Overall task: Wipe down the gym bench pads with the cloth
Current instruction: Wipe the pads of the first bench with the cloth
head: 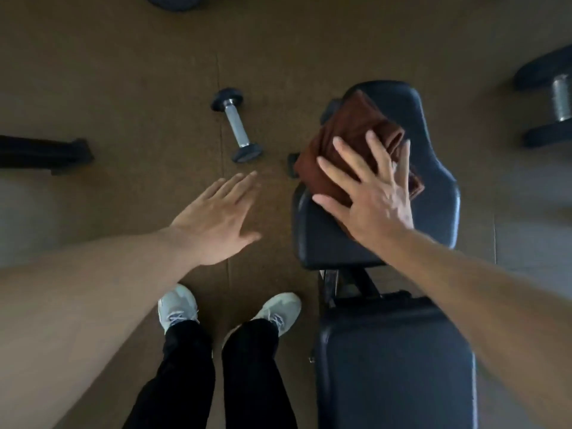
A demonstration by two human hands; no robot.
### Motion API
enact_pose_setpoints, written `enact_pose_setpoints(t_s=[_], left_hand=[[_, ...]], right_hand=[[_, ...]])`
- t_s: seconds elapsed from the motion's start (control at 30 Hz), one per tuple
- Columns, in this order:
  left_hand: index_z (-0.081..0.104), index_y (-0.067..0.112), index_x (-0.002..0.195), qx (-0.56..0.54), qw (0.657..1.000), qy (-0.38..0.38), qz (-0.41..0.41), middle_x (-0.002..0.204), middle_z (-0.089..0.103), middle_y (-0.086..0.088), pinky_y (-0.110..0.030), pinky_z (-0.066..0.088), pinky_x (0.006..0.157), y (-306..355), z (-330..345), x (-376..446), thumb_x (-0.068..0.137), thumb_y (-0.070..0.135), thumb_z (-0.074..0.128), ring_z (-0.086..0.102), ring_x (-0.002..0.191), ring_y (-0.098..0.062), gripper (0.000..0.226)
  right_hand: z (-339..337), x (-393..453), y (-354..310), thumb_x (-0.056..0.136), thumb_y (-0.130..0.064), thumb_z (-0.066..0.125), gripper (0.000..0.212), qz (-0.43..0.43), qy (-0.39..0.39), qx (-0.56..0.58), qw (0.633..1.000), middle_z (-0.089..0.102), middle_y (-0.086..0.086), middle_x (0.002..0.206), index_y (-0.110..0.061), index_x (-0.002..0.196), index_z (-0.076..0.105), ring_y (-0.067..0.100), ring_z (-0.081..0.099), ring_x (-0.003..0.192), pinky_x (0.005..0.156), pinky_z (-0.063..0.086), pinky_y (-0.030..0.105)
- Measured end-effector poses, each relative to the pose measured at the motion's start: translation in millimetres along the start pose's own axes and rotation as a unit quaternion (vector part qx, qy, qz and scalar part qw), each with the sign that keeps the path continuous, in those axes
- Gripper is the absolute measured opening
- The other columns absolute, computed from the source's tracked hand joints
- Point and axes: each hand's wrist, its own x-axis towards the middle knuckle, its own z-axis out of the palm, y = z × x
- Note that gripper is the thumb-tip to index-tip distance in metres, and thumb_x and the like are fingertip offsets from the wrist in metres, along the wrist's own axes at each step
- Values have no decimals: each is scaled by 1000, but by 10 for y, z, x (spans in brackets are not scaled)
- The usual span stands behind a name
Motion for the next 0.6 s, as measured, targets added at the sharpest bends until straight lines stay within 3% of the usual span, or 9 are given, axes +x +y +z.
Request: enact_pose_setpoints(t_s=[0.07,0.1,0.2,0.27,0.37,0.47,0.6], left_hand=[[6,13,161,-18,999,-10,-30,169,-9,-7,-44,10,127,-89,181,-210,95,66,43,-3,156,-24,93],[10,13,160,-28,999,-8,-39,169,-6,-8,-45,12,127,-92,245,-285,95,65,46,0,156,-25,91],[18,14,159,-64,996,1,-61,170,1,-9,-44,13,127,-21,355,-452,96,57,53,5,156,-25,84],[21,16,158,-88,993,8,-74,169,6,-9,-44,13,126,52,426,-532,95,50,59,8,156,-26,81],[27,16,156,-109,991,16,-76,168,13,-9,-43,14,126,120,502,-624,94,42,64,12,156,-26,77],[29,17,156,-125,988,23,-83,168,16,-9,-42,13,126,110,537,-724,95,37,64,13,155,-26,73],[27,19,157,-150,983,23,-105,166,22,-6,-38,16,124,48,600,-885,95,36,65,20,153,-24,74]], right_hand=[[-42,368,-23,98,-71,38,59,-6,-51,-30,998,27,-1,170,-41,146,55,37,6,159,120,-1,75],[-46,499,-101,97,-70,36,57,3,-65,-41,997,32,-1,168,-40,138,63,35,6,159,120,-4,74],[-55,612,-325,98,-60,38,51,-12,-72,-44,996,67,-7,135,-32,110,79,26,32,152,123,3,69],[-29,482,-391,95,-59,43,49,-67,-74,-42,994,72,-6,124,-29,110,79,23,47,141,121,18,65],[18,250,-522,89,-67,51,53,-140,-93,-51,984,68,-5,128,-28,116,75,25,53,131,113,30,61],[36,98,-657,88,-66,54,51,-195,-111,-80,971,68,-5,125,-27,113,75,25,54,125,111,26,58],[131,-235,-781,90,-48,58,34,-310,-130,-141,931,72,-1,112,-22,103,76,25,60,115,115,26,56]])
